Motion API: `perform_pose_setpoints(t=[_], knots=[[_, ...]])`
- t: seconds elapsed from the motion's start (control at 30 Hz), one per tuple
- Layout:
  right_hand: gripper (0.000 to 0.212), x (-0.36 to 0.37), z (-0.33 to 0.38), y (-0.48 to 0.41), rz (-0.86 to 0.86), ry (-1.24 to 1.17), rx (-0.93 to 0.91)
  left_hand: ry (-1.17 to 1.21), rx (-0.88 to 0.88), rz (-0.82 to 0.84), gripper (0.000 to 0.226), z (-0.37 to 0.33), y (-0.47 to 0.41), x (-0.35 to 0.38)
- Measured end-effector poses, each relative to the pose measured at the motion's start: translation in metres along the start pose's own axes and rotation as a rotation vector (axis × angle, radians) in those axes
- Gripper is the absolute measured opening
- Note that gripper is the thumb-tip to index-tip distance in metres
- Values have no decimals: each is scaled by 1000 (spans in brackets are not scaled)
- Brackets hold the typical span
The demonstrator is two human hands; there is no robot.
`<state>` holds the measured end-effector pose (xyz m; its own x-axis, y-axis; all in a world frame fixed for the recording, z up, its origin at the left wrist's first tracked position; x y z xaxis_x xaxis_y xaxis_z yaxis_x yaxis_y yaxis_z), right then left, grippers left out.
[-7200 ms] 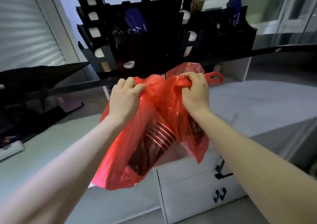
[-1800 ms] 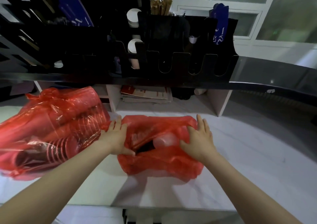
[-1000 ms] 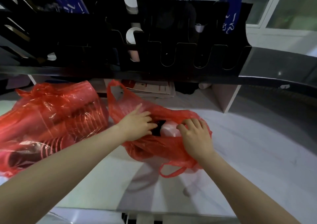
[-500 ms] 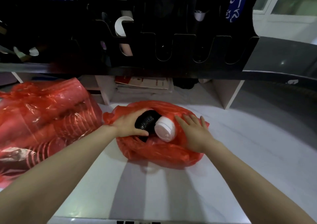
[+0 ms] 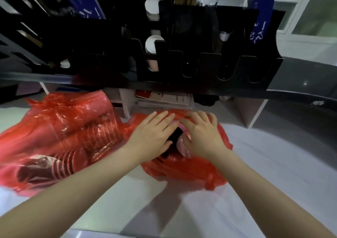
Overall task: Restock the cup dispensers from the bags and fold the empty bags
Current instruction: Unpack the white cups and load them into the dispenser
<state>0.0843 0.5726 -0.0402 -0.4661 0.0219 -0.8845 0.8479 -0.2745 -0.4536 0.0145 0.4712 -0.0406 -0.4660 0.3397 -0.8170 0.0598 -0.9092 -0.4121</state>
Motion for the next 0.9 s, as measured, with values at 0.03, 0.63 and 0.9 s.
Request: perform_pose_setpoints(t=[0.03, 0.63, 0.9], knots=[[43, 1, 8, -4, 10, -15, -4, -9, -25, 7, 63, 9, 4, -3], [32, 87, 255, -132, 20, -354, -10, 261, -611, 19, 41, 299, 229, 37], [39, 127, 300, -156, 107, -456, 211, 466, -537, 222, 64, 324, 247, 91]])
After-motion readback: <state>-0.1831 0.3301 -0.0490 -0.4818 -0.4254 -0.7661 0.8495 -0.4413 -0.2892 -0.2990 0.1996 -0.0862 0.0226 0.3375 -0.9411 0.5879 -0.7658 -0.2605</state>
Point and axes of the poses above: each hand's wrist, its own y-axis away from the middle knuckle, its own x-axis out of the palm, z = x × y, the point moved 7 cm from there along -y, towards the middle knuckle, and after that the axes turned 9 degrees about -y, right-handed, at the moved point
